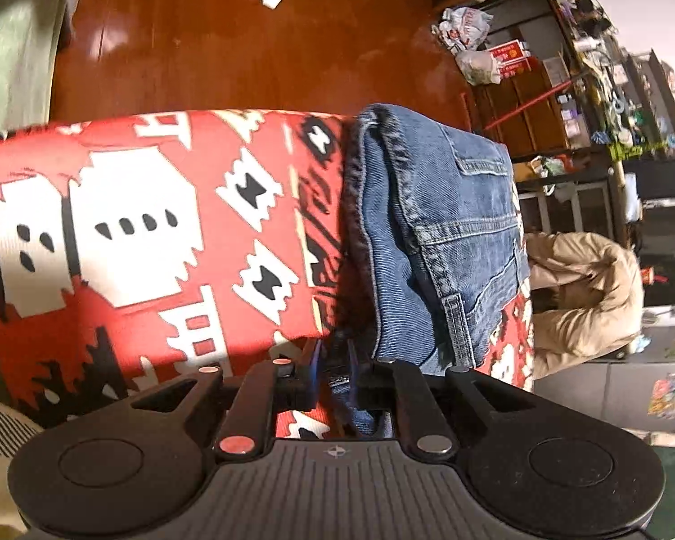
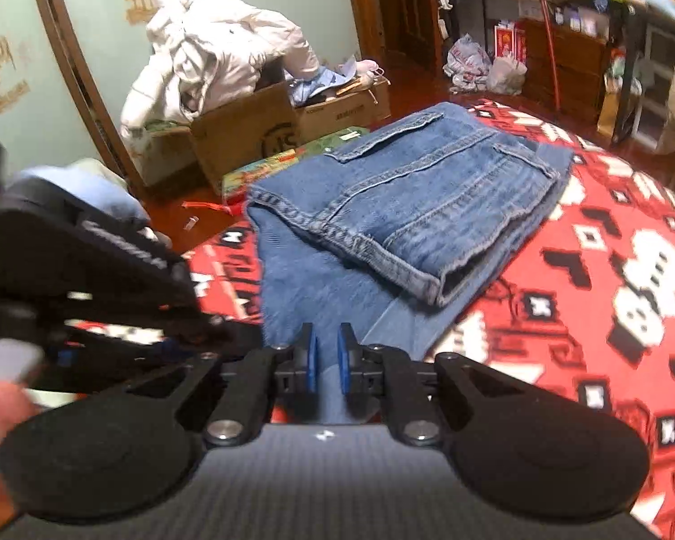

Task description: Fold clothes

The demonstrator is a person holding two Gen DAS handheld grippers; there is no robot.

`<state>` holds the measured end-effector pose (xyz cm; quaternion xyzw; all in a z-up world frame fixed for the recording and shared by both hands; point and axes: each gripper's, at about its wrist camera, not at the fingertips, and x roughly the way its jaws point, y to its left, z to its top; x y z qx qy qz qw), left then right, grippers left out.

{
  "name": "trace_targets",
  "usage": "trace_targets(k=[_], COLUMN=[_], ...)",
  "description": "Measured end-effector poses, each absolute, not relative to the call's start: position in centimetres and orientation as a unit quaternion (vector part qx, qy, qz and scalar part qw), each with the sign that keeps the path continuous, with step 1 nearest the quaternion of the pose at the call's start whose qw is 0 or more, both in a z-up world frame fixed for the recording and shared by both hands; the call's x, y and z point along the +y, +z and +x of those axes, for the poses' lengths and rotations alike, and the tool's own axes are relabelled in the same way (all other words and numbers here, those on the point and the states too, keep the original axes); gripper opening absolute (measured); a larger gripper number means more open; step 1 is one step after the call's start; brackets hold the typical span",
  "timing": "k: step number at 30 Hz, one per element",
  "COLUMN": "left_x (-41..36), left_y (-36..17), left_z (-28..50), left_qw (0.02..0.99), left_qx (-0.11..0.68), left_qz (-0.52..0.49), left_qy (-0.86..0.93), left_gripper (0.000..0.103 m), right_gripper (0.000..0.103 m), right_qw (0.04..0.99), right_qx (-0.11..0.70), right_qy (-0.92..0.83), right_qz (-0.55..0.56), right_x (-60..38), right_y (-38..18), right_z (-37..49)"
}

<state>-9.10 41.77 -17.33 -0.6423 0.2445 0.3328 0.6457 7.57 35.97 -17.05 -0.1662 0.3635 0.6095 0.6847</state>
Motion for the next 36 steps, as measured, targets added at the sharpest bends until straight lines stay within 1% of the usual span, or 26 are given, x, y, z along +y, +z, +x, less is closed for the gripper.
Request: trace_targets(k=[2, 3, 5, 6, 7, 10, 14, 15, 23, 27, 30, 32, 34, 36], left_x=[41.7, 41.7, 41.5, 41.6, 41.6, 41.9, 42.4, 42.5, 42.4, 42.5, 42.6, 42.6, 42.6, 42.7], left_y=[-17.1, -16.9, -16.7, -16.6, -16.6, -16.9, -17.5, -17.6, -17.8, -17.8, -18.0, -18.0, -18.0, -17.8], left_z=[-9.2, -9.2, -9.1, -9.0, -9.0, -8.9, -9.1, -9.1, -8.8, -8.7, -8.7, -8.6, -8.7, -8.8], left_qw=[0.648, 0.650, 0.654, 0.657, 0.657, 0.655, 0.647, 0.644, 0.639, 0.636, 0.632, 0.631, 0.632, 0.632], left_qx=[0.244, 0.245, 0.246, 0.248, 0.248, 0.247, 0.235, 0.231, 0.211, 0.202, 0.198, 0.195, 0.193, 0.191], left_qz=[-0.640, -0.639, -0.631, -0.627, -0.628, -0.634, -0.656, -0.662, -0.683, -0.692, -0.698, -0.701, -0.701, -0.701], left_qy=[0.333, 0.332, 0.336, 0.337, 0.336, 0.328, 0.310, 0.306, 0.284, 0.276, 0.272, 0.270, 0.269, 0.268], left_gripper=[0.017, 0.020, 0.025, 0.026, 0.026, 0.026, 0.026, 0.026, 0.026, 0.026, 0.026, 0.026, 0.026, 0.026], right_gripper=[0.013, 0.017, 0.018, 0.020, 0.024, 0.030, 0.032, 0.036, 0.036, 0.036, 0.031, 0.024, 0.010, 0.006], right_qw=[0.693, 0.697, 0.703, 0.702, 0.701, 0.701, 0.695, 0.694, 0.669, 0.681, 0.695, 0.699, 0.702, 0.706], right_qx=[0.362, 0.357, 0.345, 0.347, 0.350, 0.347, 0.338, 0.334, 0.369, 0.359, 0.361, 0.364, 0.362, 0.356], right_qy=[0.603, 0.600, 0.592, 0.591, 0.591, 0.594, 0.610, 0.614, 0.634, 0.627, 0.612, 0.607, 0.605, 0.603], right_qz=[-0.157, -0.163, -0.189, -0.194, -0.193, -0.185, -0.175, -0.174, -0.119, -0.118, -0.111, -0.103, -0.103, -0.109], right_x=[33.6, 32.7, 31.4, 31.1, 31.0, 31.1, 32.7, 32.9, 32.5, 33.0, 33.5, 33.5, 33.6, 33.5], right_y=[-16.6, -16.7, -17.4, -17.8, -18.2, -18.8, -19.1, -19.2, -19.8, -19.9, -20.1, -20.2, -20.2, -20.0], right_z=[7.4, 7.1, 6.3, 6.0, 5.9, 5.7, 5.5, 5.3, 5.9, 5.4, 6.1, 6.5, 6.5, 6.3])
